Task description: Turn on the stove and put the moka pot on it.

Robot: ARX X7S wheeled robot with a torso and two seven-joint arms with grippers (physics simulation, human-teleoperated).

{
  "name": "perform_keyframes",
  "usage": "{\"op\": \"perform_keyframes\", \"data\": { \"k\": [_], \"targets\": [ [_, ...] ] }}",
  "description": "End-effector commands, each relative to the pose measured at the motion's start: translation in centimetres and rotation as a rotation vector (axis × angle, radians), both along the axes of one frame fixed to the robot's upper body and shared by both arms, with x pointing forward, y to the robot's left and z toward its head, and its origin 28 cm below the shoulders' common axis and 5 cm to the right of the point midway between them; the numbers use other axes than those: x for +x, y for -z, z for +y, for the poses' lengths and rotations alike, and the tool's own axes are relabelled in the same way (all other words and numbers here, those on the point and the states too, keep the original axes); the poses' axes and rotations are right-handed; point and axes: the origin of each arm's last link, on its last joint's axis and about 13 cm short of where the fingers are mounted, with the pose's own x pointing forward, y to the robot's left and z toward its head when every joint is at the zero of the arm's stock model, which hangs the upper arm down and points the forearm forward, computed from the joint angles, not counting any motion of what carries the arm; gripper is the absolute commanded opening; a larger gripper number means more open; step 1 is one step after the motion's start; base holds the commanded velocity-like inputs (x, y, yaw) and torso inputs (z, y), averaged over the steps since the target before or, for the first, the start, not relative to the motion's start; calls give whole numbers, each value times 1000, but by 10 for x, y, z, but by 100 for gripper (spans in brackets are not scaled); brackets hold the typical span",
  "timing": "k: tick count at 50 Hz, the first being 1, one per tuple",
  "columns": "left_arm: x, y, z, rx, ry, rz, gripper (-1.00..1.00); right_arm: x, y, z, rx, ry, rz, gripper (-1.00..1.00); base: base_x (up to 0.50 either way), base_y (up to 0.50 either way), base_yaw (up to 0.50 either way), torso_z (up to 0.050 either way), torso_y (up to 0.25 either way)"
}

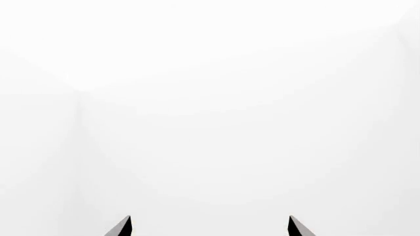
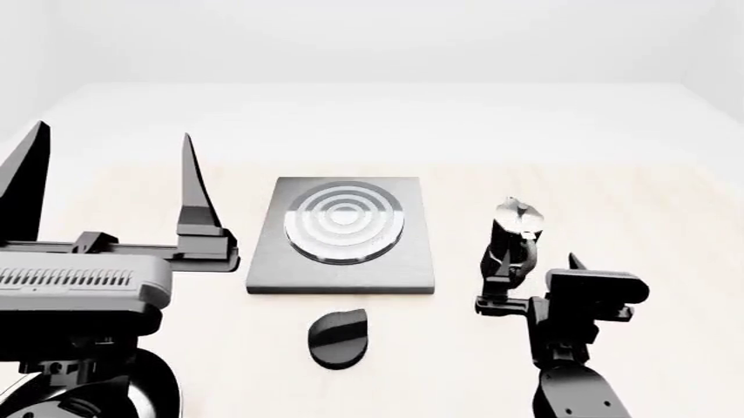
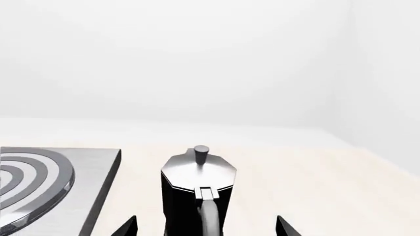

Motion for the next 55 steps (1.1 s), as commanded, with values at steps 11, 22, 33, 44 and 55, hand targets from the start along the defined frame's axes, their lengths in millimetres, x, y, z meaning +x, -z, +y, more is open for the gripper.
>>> {"op": "perform_keyframes", "data": {
  "k": [11,22,33,44,55],
  "targets": [
    [0,2,0,-15,6,5,100,20,9,-5,-28,22,31,100,0,0,0,0,0],
    [0,3,0,-18,12,2,100,26,22,-8,-42,33,57,100,0,0,0,0,0],
    [1,2,-1,-18,14,2,100,30,22,-8,-51,31,64,100,0,0,0,0,0],
    [2,3,-1,-24,18,6,100,37,27,-7,-57,26,84,100,0,0,0,0,0],
    [3,5,0,-25,17,11,100,42,33,-8,-60,28,103,100,0,0,0,0,0]
  ]
}}
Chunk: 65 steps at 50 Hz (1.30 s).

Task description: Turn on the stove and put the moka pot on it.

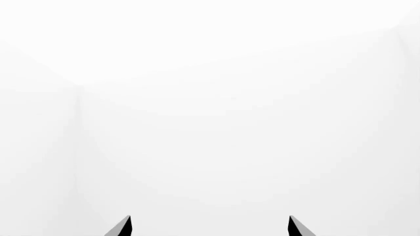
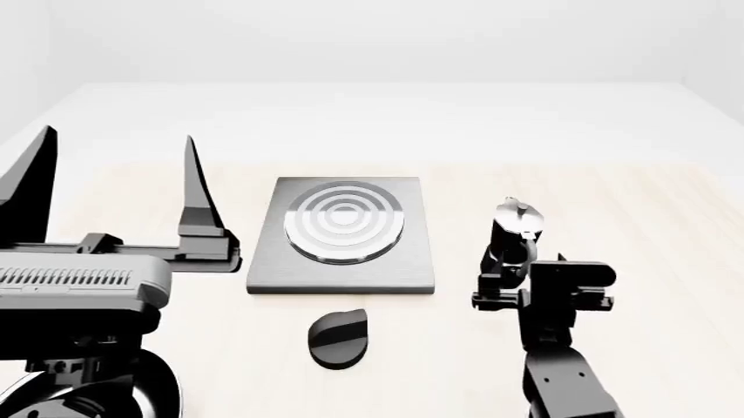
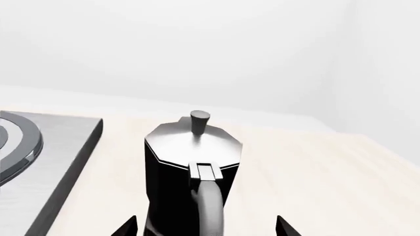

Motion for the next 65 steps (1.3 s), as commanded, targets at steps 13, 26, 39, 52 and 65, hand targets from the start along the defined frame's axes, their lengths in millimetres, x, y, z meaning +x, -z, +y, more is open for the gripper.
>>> {"op": "perform_keyframes", "data": {
  "k": [13,26,39,52,65],
  "targets": [
    [0,4,0,-4,5,8,100,8,10,-2,-11,9,35,100,0,0,0,0,0],
    [1,5,0,-12,8,13,100,10,15,-5,-23,18,54,100,0,0,0,0,0],
    [2,8,0,-22,11,19,100,8,16,-6,-44,14,41,-100,0,0,0,0,0],
    [2,10,0,-34,19,29,100,6,8,-5,-54,9,10,-100,0,0,0,0,0],
    [2,10,1,-44,21,27,100,27,-46,1,-106,-21,-98,-100,0,0,0,0,1]
  ]
}}
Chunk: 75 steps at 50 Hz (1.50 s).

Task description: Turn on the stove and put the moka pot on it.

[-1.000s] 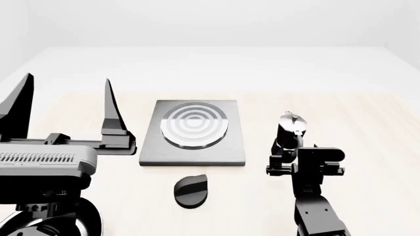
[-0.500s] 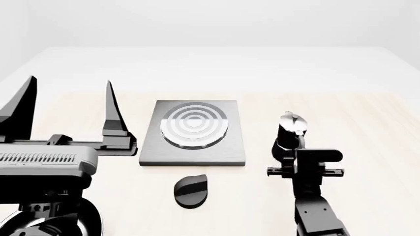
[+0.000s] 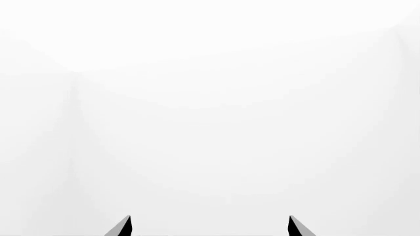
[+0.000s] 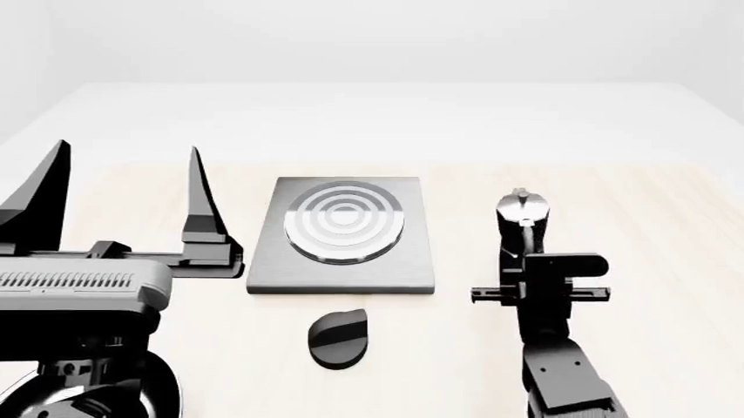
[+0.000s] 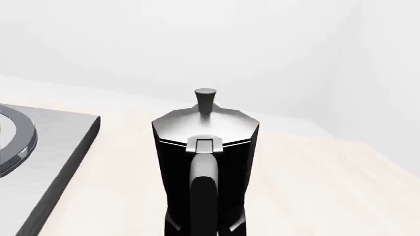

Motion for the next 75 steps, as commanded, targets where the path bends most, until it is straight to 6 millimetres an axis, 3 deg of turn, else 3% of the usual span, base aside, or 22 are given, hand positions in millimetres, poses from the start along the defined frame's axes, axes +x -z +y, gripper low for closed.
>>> {"op": "perform_keyframes", "data": {
  "k": [1,17,29,37,53,75],
  "targets": [
    [0,0,1,-11,1,0,100,19,-48,3,-71,-22,-113,-100,0,0,0,0,10],
    [1,0,1,-10,0,1,100,36,-87,13,-92,-64,-196,-100,0,0,0,0,1],
    [1,-1,1,-9,-1,4,100,66,-116,29,-14,-120,-243,-100,0,0,0,0,1],
    [0,0,2,-11,-2,5,100,93,-128,25,-4,-100,-242,-100,0,0,0,0,1],
    [1,2,2,-12,-1,7,100,102,-150,41,-50,-162,-245,-100,0,0,0,0,1],
    [4,7,2,-19,3,22,100,104,-168,88,101,-390,-278,-100,0,0,0,0,1]
  ]
}}
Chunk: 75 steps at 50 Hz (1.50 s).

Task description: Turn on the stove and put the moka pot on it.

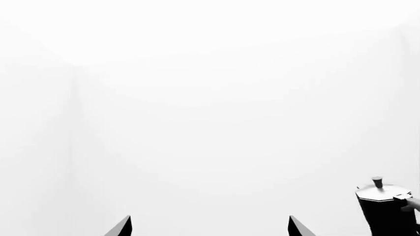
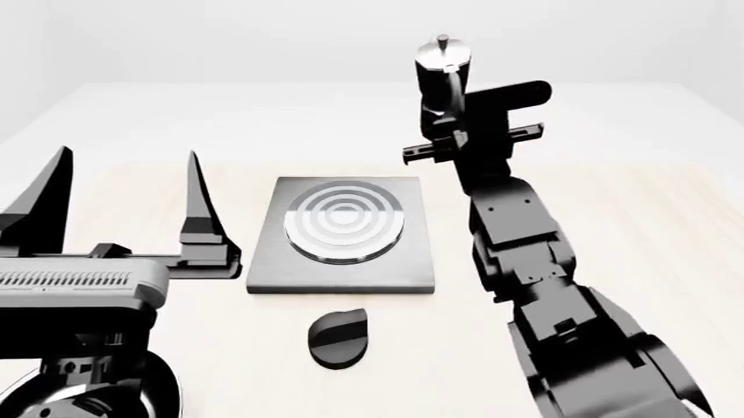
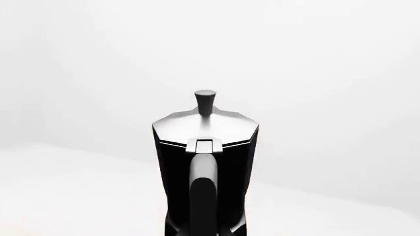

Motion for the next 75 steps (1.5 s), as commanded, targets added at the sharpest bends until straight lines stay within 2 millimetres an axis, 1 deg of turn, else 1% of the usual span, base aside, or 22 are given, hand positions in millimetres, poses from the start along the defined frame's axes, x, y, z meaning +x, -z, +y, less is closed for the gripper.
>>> {"op": "perform_keyframes", "data": {
  "k": [1,9,11,12,14,21,35,36,39,41,42,47,48,52,57,58,59,61,63,65,68,75],
  "targets": [
    [1,1,0,-1,3,6,100,2,-15,21,61,-106,-41,-100,0,0,0,0,0],
    [0,-1,0,-2,2,2,100,-2,-10,34,127,-149,-32,-100,0,0,0,2,1],
    [0,1,0,-5,4,3,100,-4,-6,37,127,-152,-26,-100,0,0,0,0,0],
    [1,2,0,-5,3,5,100,-6,2,38,127,-153,-22,-100,0,0,0,0,0],
    [0,1,0,-5,5,6,100,-5,-2,40,135,-162,-19,-100,0,0,0,0,0],
    [0,3,0,-6,3,11,100,-10,5,48,184,-167,8,-100,0,0,0,0,1],
    [0,4,1,-7,2,12,100,-17,10,66,226,-157,59,-100,0,0,0,0,1],
    [-1,4,1,-8,2,13,100,-19,16,67,225,-163,58,-100,0,0,0,0,0],
    [-1,4,2,-8,-1,13,100,-20,16,69,226,-168,61,-100,0,0,0,0,3],
    [-1,4,3,-10,-4,15,100,-22,21,70,220,-171,68,-100,0,0,-1,0,0],
    [-1,4,4,-11,-5,15,100,-21,18,70,213,-173,71,-100,0,0,0,0,0],
    [0,4,2,-9,-1,17,100,-22,20,73,191,-176,81,-100,0,0,0,0,2],
    [0,4,2,-10,-1,17,100,-24,25,73,179,-180,82,-100,0,0,0,0,0],
    [0,4,2,-12,1,16,100,-24,21,76,174,-190,81,-100,0,0,0,0,0],
    [-1,4,2,-13,4,14,100,-27,24,79,159,-195,89,-100,0,0,0,2,2],
    [-1,4,2,-14,5,12,100,-29,31,79,160,-198,93,-100,0,0,0,0,0],
    [-1,4,2,-14,4,12,100,-28,27,80,156,-194,98,-100,0,0,-3,0,0],
    [-1,4,2,-13,4,13,100,-28,26,81,159,-198,97,-100,0,0,0,0,0],
    [-2,4,2,-13,3,14,100,-29,28,81,154,-198,106,-100,0,0,0,0,5],
    [-2,5,2,-13,3,15,100,-32,35,81,158,-200,108,-100,0,0,0,0,0],
    [-2,5,2,-14,4,16,100,-30,29,82,161,-206,105,-100,0,0,0,0,0],
    [-1,5,1,-3,6,19,100,-31,28,85,169,-225,89,-100,0,0,0,0,1]
  ]
}}
